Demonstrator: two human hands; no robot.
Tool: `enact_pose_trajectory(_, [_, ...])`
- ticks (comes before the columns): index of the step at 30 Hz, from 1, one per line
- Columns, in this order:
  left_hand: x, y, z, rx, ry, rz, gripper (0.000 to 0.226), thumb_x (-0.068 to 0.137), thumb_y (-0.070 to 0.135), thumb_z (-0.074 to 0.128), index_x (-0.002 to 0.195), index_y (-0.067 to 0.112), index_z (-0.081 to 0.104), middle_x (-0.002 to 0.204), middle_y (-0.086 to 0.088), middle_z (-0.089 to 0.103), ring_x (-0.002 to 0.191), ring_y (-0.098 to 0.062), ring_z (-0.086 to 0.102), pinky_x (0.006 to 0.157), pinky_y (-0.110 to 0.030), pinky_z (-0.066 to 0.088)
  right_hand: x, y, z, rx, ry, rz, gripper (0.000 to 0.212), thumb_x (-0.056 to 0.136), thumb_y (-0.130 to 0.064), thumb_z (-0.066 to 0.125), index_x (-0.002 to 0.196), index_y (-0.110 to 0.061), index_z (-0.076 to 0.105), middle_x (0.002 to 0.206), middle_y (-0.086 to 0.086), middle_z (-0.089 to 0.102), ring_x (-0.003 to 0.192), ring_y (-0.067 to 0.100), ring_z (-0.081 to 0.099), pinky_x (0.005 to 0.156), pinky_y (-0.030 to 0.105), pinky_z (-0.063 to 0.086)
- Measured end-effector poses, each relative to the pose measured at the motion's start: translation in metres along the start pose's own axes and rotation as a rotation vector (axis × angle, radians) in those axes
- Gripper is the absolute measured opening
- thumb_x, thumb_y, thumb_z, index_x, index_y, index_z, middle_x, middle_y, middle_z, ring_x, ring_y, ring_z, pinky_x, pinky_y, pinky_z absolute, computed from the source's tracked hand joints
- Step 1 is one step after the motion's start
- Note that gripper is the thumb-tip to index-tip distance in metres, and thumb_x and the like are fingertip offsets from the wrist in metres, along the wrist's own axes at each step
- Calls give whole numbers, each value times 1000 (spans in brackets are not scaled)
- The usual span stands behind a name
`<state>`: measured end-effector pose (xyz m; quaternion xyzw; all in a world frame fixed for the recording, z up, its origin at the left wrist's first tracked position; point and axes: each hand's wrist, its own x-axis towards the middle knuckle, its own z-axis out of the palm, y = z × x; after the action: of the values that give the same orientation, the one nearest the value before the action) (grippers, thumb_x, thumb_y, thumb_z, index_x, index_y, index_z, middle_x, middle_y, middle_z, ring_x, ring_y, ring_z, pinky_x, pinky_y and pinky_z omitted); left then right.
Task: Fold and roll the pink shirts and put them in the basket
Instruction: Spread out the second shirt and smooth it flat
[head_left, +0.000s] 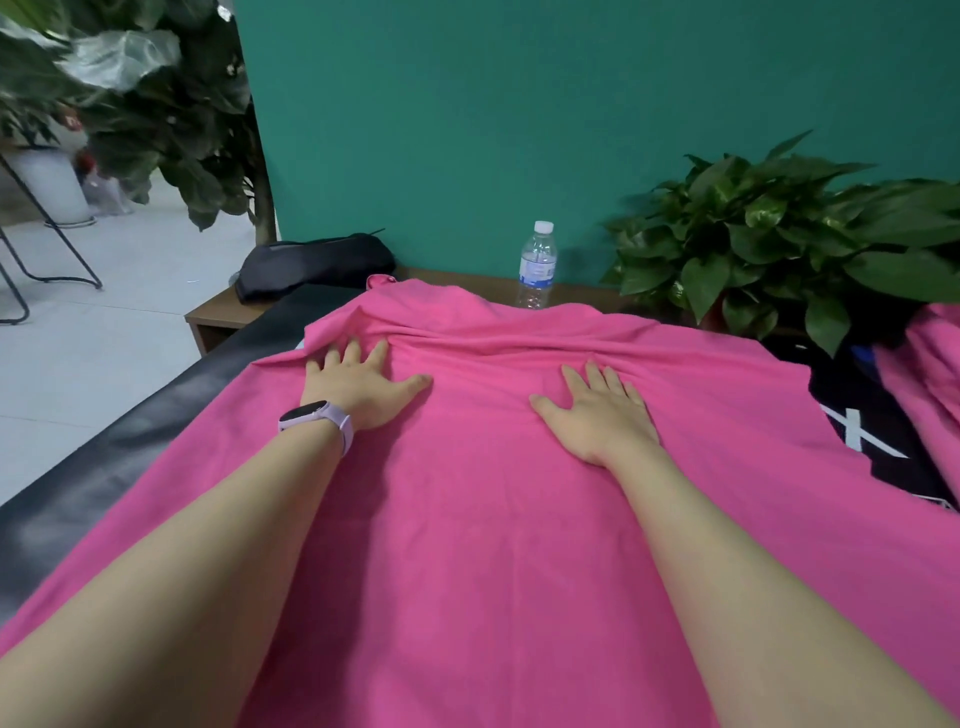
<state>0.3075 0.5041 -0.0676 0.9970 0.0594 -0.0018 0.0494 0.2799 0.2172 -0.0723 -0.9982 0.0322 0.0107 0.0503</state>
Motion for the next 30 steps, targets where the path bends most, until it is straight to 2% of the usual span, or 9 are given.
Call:
enact_pose_trajectory(12, [65,5,9,-3,29,6,97,79,89,19,158,32,23,165,-6,20,150,-32,19,120,-51,13,52,-1,3,29,42,-27,85,92,-77,20,161,-28,19,170,3,8,156,23,7,126,43,5])
enact_pose_trajectory(15, [52,6,6,-37,228,30,73,90,69,34,136,16,55,141,-15,48,130,-36,42,110,-48,32,40,-4,0,68,184,-60,71,97,-64,31,149,-20,46,158,9,39,146,28,34,119,44,24])
enact_pose_trajectory(16, [44,8,5,-13,326,36,62,92,58,39,124,10,61,128,-18,54,119,-37,47,102,-46,38,35,-6,-1,53,277,-76,64,97,-59,34,138,-15,57,143,11,53,135,31,46,112,44,33])
enact_pose_trajectory(18, [28,14,1,7,393,25,43,95,43,41,112,8,59,113,-20,60,105,-38,54,86,-43,42,23,-12,-4,-36,388,-95,54,97,-52,38,121,-11,64,122,11,61,117,31,54,100,43,39])
enact_pose_trajectory(20, [12,19,-1,-51,290,-1,39,99,40,36,115,10,55,114,-20,62,105,-38,58,83,-42,44,12,-14,-5,-40,329,-79,54,97,-52,38,128,-14,58,130,9,57,123,29,48,102,43,36])
enact_pose_trajectory(23, [-16,18,1,16,156,33,60,100,57,30,133,12,52,135,-17,50,126,-36,43,104,-43,35,-10,-12,-5,54,76,-40,75,98,-65,30,155,-17,32,162,5,29,148,26,24,119,43,22])
enact_pose_trajectory(25, [-39,10,2,8,85,121,64,100,63,25,142,18,45,146,-15,41,136,-35,33,112,-44,27,-31,-7,-8,82,-45,-65,84,97,-72,19,162,-19,13,170,0,8,156,19,8,125,40,9])
enact_pose_trajectory(28, [-80,-14,-4,-64,-30,246,64,104,56,24,155,18,29,161,-14,25,150,-31,19,122,-45,14,-70,8,-16,142,-51,-92,81,99,-71,17,162,-21,14,170,-1,11,156,17,10,126,37,7])
enact_pose_trajectory(30, [-108,-31,-8,-128,6,255,59,105,50,28,152,16,37,158,-15,32,148,-33,25,121,-45,18,-99,22,-20,136,-6,-83,76,101,-68,20,161,-22,20,169,1,16,155,18,14,125,37,8])
